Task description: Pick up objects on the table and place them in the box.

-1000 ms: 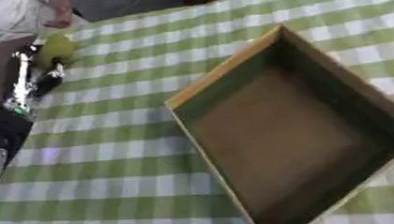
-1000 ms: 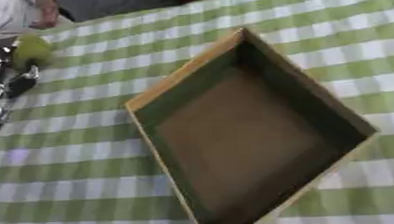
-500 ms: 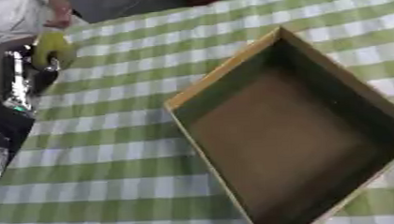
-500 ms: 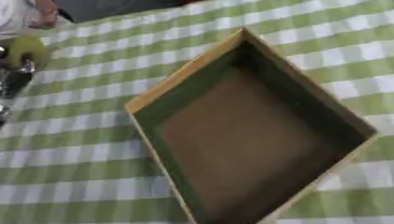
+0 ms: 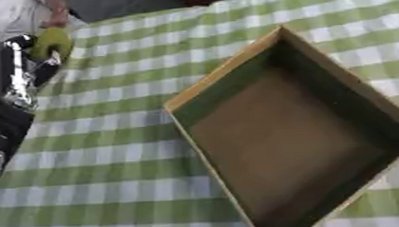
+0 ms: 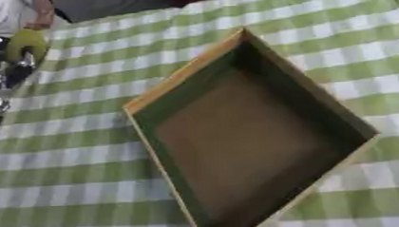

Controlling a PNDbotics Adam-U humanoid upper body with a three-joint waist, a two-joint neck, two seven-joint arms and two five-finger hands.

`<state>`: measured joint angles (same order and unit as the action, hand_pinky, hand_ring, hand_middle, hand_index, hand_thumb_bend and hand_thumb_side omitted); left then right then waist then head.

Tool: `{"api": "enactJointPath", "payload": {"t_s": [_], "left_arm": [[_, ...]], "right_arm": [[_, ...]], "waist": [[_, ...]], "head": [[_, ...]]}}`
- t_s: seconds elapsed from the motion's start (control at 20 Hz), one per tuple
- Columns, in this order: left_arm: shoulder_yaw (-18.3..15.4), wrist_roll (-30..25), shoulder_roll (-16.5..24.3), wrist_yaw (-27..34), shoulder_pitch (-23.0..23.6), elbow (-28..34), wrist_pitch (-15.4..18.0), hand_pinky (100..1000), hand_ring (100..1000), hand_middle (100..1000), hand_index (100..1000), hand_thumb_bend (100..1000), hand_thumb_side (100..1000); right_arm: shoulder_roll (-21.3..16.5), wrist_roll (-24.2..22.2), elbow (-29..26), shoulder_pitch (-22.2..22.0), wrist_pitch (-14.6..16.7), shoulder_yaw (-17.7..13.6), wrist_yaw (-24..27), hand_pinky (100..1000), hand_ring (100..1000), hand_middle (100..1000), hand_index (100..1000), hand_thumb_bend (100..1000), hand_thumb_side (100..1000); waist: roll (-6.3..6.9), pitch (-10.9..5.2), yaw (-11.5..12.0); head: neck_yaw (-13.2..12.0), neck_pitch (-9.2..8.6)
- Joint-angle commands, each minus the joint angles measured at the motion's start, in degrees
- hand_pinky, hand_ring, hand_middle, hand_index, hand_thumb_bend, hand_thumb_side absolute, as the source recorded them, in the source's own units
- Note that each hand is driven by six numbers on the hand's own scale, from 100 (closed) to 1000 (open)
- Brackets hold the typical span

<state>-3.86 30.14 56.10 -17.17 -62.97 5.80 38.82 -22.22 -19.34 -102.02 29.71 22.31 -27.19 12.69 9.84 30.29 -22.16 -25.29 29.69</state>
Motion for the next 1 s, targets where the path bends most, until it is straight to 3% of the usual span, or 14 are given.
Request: {"api": "enactJointPath", "payload": {"t_s": [0.05, 0.6, 0.9, 1.0], "left_arm": [[-1.47, 11.97, 1.89, -0.35, -0.36, 1.76, 13.15, 530, 650, 425, 443, 100, 100], [-2.05, 13.46, 2.35, -4.56, 0.14, 3.77, 13.15, 504, 608, 371, 389, 100, 100], [-5.59, 9.94, 1.86, -7.87, -0.81, 10.43, 13.15, 472, 580, 364, 386, 100, 100], [-6.91, 8.09, 1.40, -8.95, -1.26, 13.21, 13.15, 466, 575, 364, 387, 137, 100]], "right_arm": [[-0.93, 0.28, -0.92, 0.24, -0.43, -0.51, -0.43, 833, 791, 529, 709, 100, 543], [-0.47, 0.85, -2.03, -0.10, -1.89, -0.55, -0.98, 832, 789, 528, 707, 100, 545], [-0.53, 1.18, -2.43, -0.35, -2.42, -0.62, -1.17, 831, 789, 527, 707, 100, 546], [-0.52, 1.23, -2.56, -0.43, -2.58, -0.61, -1.24, 830, 788, 527, 707, 100, 545]], "waist": [[-0.63, -2.21, 0.12], [-0.59, -3.74, 0.26], [-0.69, -4.30, 0.89], [-0.74, -4.51, 1.09]], "head": [[0.40, 0.08], [1.24, 0.47], [1.63, 0.91], [1.74, 1.10]]}}
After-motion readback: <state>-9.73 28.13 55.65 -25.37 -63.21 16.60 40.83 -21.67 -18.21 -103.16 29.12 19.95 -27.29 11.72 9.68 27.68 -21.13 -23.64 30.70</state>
